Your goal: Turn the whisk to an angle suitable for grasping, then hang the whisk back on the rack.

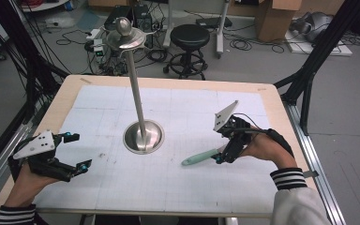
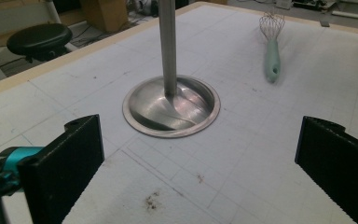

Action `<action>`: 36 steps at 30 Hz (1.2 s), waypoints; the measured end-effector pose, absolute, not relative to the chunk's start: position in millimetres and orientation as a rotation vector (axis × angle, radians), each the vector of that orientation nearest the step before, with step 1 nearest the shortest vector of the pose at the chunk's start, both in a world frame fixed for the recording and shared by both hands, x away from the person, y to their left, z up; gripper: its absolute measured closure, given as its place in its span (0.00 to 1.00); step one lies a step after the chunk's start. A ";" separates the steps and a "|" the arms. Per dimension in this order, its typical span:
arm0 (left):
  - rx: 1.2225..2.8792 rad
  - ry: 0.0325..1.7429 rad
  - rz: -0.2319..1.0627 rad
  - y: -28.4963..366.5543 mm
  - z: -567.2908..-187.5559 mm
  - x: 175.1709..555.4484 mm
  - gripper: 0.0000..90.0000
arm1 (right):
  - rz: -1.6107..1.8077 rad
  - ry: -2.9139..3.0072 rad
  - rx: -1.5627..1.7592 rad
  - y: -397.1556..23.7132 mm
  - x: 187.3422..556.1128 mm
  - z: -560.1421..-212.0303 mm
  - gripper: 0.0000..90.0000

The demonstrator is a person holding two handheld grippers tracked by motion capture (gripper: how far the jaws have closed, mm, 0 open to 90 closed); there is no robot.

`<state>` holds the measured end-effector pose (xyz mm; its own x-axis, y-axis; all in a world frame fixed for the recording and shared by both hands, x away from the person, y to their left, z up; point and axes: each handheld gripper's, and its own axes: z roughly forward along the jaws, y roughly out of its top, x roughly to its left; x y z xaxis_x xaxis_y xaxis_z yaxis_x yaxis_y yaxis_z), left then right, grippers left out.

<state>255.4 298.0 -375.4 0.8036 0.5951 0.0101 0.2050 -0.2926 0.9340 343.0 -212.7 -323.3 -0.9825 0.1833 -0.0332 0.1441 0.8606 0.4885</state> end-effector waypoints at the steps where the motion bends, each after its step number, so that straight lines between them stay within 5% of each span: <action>1: 1.865 0.606 0.431 298.0 -375.4 255.4 0.02 | 0.761 2.960 0.256 -211.4 343.6 -324.6 0.01; 36: 1.850 0.628 0.428 303.2 -376.8 256.2 0.02 | 0.535 3.091 0.232 -198.1 363.0 -395.0 0.02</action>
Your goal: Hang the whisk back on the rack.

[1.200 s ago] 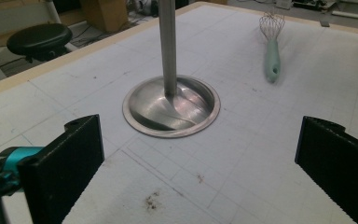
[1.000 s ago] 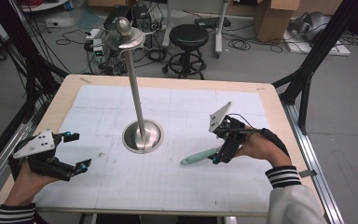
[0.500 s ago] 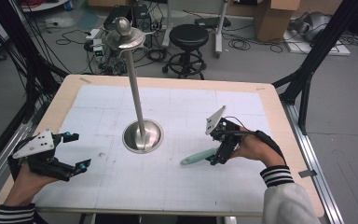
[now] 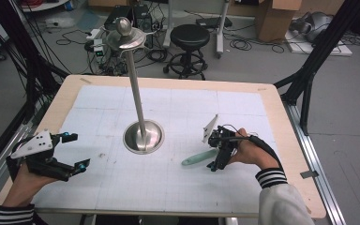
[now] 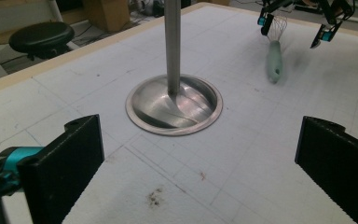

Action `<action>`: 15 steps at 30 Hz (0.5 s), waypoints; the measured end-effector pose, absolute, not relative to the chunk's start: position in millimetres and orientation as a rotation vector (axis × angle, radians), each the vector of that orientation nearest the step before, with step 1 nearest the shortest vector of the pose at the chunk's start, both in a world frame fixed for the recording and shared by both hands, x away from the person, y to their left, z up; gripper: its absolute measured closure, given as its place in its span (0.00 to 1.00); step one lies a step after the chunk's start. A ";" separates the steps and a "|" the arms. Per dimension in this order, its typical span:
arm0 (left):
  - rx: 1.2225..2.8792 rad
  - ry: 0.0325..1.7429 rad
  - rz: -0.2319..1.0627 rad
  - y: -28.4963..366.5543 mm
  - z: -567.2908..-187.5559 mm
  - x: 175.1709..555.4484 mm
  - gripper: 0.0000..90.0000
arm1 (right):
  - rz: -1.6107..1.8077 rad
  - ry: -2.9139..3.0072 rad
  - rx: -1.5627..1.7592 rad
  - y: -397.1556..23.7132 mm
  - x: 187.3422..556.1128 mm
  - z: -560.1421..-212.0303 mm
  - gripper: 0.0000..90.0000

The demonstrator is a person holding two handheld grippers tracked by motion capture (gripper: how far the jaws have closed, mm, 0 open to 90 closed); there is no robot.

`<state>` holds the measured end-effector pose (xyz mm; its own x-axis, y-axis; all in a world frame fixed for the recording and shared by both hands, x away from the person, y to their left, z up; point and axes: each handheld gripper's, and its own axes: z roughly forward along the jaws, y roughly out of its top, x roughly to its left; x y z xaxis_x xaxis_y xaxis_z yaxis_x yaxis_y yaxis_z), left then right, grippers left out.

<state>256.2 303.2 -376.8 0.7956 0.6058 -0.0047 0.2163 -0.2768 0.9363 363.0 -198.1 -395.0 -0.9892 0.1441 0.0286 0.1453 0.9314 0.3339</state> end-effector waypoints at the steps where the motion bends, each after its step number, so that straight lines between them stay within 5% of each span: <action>1: 1.850 0.628 0.428 303.2 -376.8 256.2 0.02 | -0.536 -3.080 -0.232 -198.7 364.0 -397.3 0.04; 9: 1.857 0.626 0.421 304.3 -377.1 257.7 0.02 | -0.517 -3.054 -0.239 -197.5 369.0 -406.6 0.07; 12: 1.858 0.622 0.418 303.8 -377.1 257.1 0.02 | -0.503 -3.066 -0.228 -196.6 372.0 -408.2 0.19; 15: 1.862 0.624 0.417 303.3 -377.7 257.4 0.02 | -0.486 -3.081 -0.237 -196.2 372.4 -409.4 0.21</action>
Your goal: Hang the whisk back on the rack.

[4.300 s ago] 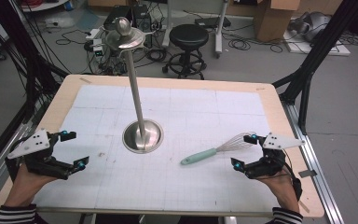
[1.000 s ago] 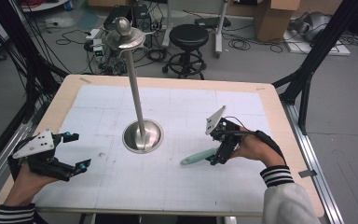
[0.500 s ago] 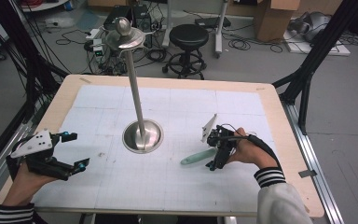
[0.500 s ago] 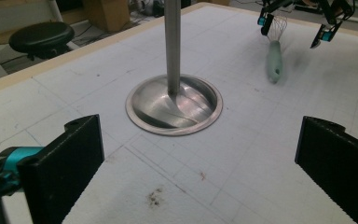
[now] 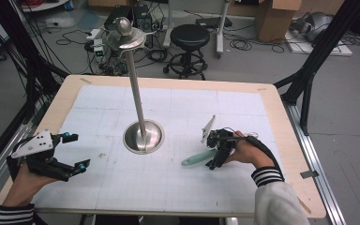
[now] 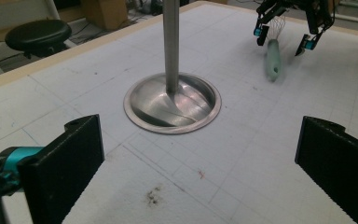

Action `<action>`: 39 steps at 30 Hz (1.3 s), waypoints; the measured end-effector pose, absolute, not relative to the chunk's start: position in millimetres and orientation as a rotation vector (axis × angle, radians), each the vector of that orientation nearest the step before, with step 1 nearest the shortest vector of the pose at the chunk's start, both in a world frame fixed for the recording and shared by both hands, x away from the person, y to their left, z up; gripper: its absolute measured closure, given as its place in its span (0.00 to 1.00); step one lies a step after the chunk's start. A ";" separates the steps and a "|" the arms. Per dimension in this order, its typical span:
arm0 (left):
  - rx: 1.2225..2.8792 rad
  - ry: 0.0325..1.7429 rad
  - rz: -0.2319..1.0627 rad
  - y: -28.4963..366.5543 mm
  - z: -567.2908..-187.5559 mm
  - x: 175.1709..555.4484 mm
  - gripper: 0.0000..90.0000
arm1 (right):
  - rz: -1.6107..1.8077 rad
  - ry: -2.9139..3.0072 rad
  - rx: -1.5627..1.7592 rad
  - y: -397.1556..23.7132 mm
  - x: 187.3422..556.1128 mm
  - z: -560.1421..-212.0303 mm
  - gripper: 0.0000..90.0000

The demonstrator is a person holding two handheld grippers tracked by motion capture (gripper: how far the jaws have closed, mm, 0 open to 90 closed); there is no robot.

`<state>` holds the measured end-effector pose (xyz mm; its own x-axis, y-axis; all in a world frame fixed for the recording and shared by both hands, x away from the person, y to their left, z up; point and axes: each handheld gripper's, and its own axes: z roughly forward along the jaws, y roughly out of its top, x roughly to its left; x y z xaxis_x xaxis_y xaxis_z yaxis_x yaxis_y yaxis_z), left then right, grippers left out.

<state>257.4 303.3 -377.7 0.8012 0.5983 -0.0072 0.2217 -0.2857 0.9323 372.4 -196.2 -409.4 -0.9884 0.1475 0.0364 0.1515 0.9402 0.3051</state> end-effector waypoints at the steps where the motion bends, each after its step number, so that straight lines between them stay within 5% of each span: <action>1: 1.862 0.624 0.416 303.3 -378.1 257.6 0.02 | -0.473 -3.066 -0.252 -196.0 371.0 -409.5 0.22; 14: 1.868 0.627 0.406 301.6 -380.4 258.9 0.02 | -0.411 -3.109 -0.217 -193.5 371.8 -409.4 0.50; 29: 1.868 0.628 0.402 300.8 -381.1 259.2 0.02 | -0.299 -3.132 -0.064 -184.0 370.9 -409.4 0.70; 30: 1.866 0.630 0.401 300.9 -381.2 259.3 0.02 | -0.289 -3.131 -0.007 -181.8 367.7 -408.5 0.77; 39: 1.871 0.628 0.407 301.3 -381.4 259.3 0.02 | -0.349 -3.099 -0.062 -181.4 368.2 -400.2 0.77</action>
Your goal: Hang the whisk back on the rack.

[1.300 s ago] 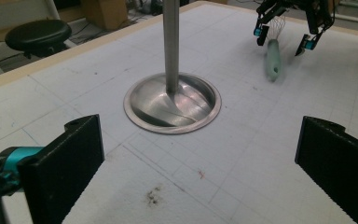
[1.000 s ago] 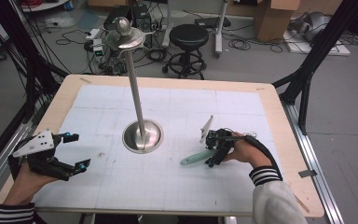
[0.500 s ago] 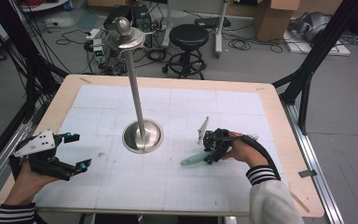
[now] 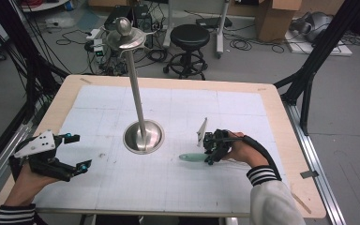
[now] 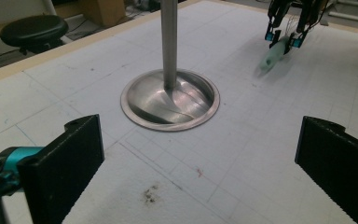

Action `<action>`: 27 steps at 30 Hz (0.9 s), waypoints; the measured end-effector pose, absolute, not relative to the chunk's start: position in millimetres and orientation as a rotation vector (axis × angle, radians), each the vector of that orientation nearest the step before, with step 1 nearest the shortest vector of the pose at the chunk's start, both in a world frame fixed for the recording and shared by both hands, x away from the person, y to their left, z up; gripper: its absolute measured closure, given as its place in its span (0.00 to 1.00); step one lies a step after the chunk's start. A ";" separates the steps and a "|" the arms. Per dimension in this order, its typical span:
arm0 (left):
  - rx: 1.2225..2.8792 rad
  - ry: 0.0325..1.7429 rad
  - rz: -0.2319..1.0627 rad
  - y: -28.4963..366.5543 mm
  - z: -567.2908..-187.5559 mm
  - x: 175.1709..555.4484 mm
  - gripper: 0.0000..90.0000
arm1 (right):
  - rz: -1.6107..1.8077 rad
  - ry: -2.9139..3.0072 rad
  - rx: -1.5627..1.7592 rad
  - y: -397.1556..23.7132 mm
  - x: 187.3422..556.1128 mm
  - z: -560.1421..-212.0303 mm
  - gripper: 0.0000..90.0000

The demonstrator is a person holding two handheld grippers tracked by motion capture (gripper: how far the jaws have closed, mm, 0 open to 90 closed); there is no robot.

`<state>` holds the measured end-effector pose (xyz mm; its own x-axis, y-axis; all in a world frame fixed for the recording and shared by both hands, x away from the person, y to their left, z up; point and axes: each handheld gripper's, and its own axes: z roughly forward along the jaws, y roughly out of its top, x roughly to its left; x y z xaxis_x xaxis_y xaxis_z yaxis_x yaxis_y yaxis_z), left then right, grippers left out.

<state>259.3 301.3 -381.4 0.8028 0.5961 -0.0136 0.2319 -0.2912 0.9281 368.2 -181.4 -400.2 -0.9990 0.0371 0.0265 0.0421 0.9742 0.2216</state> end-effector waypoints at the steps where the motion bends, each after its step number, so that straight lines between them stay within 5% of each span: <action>1: 1.871 0.628 0.407 301.3 -381.4 259.3 0.02 | -0.365 -3.094 -0.072 -182.2 368.6 -398.5 0.77; 27: 1.876 0.634 0.406 300.6 -381.7 258.8 0.02 | -1.147 -2.900 -0.227 -214.0 360.6 -315.9 0.78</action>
